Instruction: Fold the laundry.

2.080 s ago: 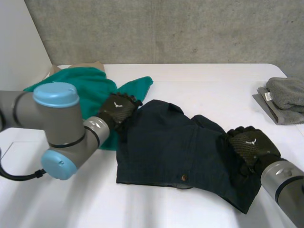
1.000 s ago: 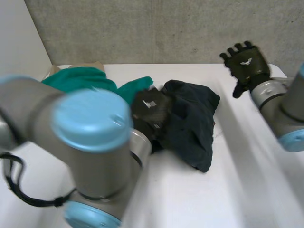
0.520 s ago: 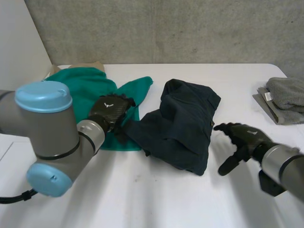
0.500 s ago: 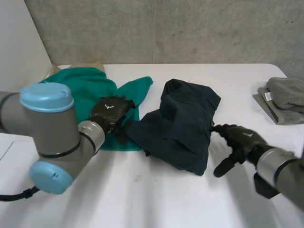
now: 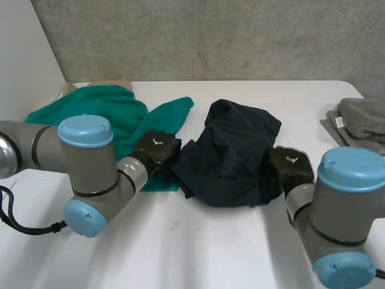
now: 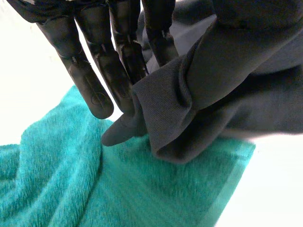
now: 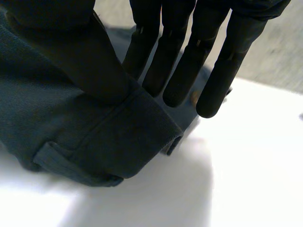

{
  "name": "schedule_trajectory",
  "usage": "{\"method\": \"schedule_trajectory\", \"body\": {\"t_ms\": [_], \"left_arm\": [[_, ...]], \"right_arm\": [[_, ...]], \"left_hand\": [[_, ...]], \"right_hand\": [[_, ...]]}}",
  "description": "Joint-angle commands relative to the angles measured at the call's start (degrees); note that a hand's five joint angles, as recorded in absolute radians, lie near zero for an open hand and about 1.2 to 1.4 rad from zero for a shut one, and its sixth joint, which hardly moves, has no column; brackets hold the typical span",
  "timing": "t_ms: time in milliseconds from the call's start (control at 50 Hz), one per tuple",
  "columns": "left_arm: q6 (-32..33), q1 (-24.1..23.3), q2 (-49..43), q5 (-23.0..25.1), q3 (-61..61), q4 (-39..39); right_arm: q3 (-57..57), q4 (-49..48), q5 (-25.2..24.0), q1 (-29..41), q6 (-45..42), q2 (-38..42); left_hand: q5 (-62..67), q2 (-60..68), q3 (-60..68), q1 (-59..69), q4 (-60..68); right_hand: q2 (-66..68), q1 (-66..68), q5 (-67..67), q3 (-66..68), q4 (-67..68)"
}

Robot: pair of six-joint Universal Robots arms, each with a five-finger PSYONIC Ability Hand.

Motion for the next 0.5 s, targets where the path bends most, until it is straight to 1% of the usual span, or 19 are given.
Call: {"method": "schedule_trajectory", "body": {"t_ms": [20, 40, 60, 80, 100, 120, 140, 160, 180, 240, 300, 380, 400, 500], "left_arm": [[-5.4, -4.5, 8.3, -0.7, -3.6, -0.4], [-7.7, -6.0, 9.8, -0.7, -4.5, -0.4], [-8.9, -6.8, 10.4, -0.7, -4.9, -0.4], [-11.3, -8.8, 11.5, -0.7, -5.6, -0.4], [-12.1, -9.7, 11.7, -0.7, -5.9, -0.5], [-12.8, -10.6, 11.7, -0.6, -6.1, -0.5], [-13.4, -11.6, 11.5, -0.6, -6.2, -0.5], [-13.6, -13.4, 11.3, -0.7, -6.3, -0.6], [-13.6, -14.1, 11.2, -0.7, -6.2, -0.8], [-13.6, -15.3, 11.8, -0.9, -6.3, -0.8], [-13.4, -14.1, 12.2, -1.6, -6.2, -0.7], [-11.9, -8.8, 14.0, -3.7, -6.4, -0.7], [-10.7, -6.1, 14.4, -3.7, -6.6, -0.7], [-5.2, 0.7, 13.4, -3.4, -5.9, -0.5]], "right_arm": [[-0.2, 2.4, -2.3, -6.7, -14.4, -9.1], [-0.2, 2.6, -2.8, -8.0, -16.8, -9.7], [-0.2, 2.8, -3.7, -9.9, -21.4, -10.5], [0.0, 2.9, -4.1, -10.9, -23.6, -11.0], [0.1, 2.9, -4.4, -11.7, -26.0, -11.4], [0.4, 2.9, -4.7, -13.1, -29.1, -11.9], [0.5, 2.9, -4.8, -13.5, -30.5, -11.9], [0.5, 2.9, -4.9, -14.0, -31.7, -11.8], [0.8, 2.8, -5.1, -14.6, -32.7, -11.8], [1.7, 1.9, -5.1, -16.8, -34.5, -11.5], [2.3, 0.7, -5.3, -19.0, -34.6, -10.6], [2.1, -1.0, -5.7, -19.8, -35.1, -7.2], [2.1, -1.0, -5.7, -19.8, -35.1, -6.8], [1.6, -1.5, -5.7, -19.9, -35.1, -5.8]], "left_hand": [[13.9, 11.8, 12.3, 14.0, 11.5], [13.9, 11.8, 12.3, 14.0, 11.5], [13.9, 11.8, 12.3, 14.0, 11.5], [13.9, 11.8, 12.3, 14.0, 11.5], [13.9, 11.8, 12.3, 14.0, 11.5], [10.0, 7.8, 8.3, 10.0, 7.5], [-1.4, -3.6, -3.0, -1.4, -3.9], [-28.3, -30.5, -29.9, -28.3, -30.8], [-37.3, -39.4, -38.9, -37.2, -39.7], [-43.9, -46.1, -45.5, -43.8, -46.4], [-47.4, -49.6, -49.0, -47.4, -49.9], [-47.4, -49.6, -49.1, -47.4, -49.9], [-47.4, -49.6, -49.1, -47.4, -49.9], [-47.6, -49.8, -49.2, -47.6, -50.1]], "right_hand": [[12.3, 16.3, 14.2, 11.9, 11.5], [12.3, 16.3, 14.2, 11.9, 11.5], [12.3, 16.3, 14.2, 11.9, 11.5], [12.3, 16.3, 14.2, 11.9, 11.5], [12.3, 16.3, 14.2, 11.9, 11.5], [12.3, 16.3, 14.2, 11.9, 11.5], [12.3, 16.3, 14.2, 11.9, 11.5], [12.3, 16.3, 14.2, 11.9, 11.5], [12.3, 16.3, 14.2, 11.9, 11.5], [12.3, 16.3, 14.2, 11.9, 11.5], [12.3, 16.3, 14.2, 11.9, 11.5], [12.3, 16.3, 14.2, 11.9, 11.5], [12.3, 16.3, 14.2, 11.9, 11.5], [12.3, 16.3, 14.2, 11.9, 11.5]]}}
